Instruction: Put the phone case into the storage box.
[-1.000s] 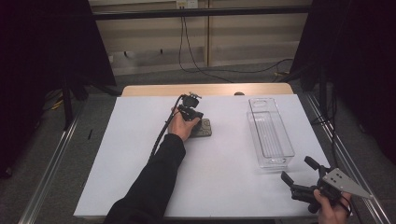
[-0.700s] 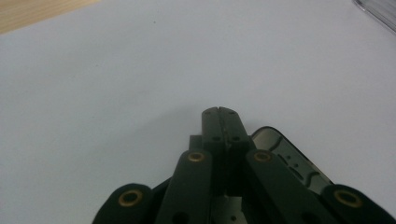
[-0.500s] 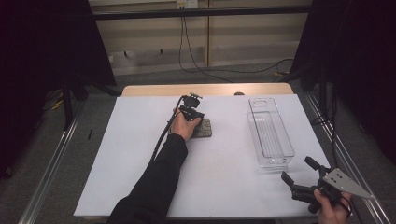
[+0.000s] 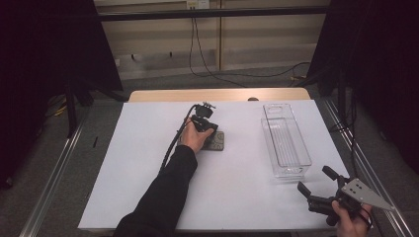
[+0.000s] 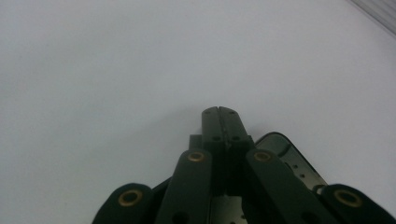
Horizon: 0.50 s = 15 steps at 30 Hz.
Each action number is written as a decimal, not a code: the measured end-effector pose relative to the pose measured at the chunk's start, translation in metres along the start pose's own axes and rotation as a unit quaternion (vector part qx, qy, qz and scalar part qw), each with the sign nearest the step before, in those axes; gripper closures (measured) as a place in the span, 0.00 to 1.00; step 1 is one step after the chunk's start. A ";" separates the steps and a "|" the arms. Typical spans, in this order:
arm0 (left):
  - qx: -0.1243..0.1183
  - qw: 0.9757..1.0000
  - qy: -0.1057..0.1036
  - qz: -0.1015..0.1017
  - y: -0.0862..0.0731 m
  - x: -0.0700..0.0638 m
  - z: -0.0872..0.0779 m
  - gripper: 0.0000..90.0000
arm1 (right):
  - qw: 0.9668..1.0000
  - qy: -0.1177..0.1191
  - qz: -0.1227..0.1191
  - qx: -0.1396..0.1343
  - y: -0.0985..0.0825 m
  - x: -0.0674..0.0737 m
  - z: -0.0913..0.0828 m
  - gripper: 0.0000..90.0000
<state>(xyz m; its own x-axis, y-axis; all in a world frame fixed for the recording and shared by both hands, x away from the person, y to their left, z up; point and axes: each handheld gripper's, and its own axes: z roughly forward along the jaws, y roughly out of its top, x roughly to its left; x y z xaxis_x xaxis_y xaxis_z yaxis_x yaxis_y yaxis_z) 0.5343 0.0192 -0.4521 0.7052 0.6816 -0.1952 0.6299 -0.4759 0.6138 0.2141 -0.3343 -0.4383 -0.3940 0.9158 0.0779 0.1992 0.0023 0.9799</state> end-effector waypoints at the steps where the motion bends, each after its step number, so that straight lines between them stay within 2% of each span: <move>1: 0.000 1.000 -0.004 0.002 -0.002 -0.001 -0.001 1.00 | 1.000 0.000 0.000 0.000 0.000 0.000 0.000 0.00; 4: 0.005 1.000 -0.007 0.015 -0.005 -0.003 -0.004 1.00 | 1.000 -0.001 -0.002 0.001 0.000 0.000 0.000 0.00; 10: 0.008 1.000 -0.019 0.020 -0.012 -0.008 -0.009 1.00 | 1.000 -0.002 -0.003 0.002 0.000 0.001 0.000 0.00; 15: 0.013 0.999 -0.026 0.034 -0.016 -0.014 -0.012 1.00 | 1.000 -0.003 -0.004 0.001 0.000 0.001 0.000 0.00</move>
<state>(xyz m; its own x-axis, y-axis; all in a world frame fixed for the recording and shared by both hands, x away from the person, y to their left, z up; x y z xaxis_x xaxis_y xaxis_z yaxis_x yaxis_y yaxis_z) 0.5104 0.0242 -0.4503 0.7618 0.6184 -0.1929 0.5877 -0.5346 0.6072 0.2137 -0.3336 -0.4379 -0.3899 0.9182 0.0699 0.1989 0.0098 0.9800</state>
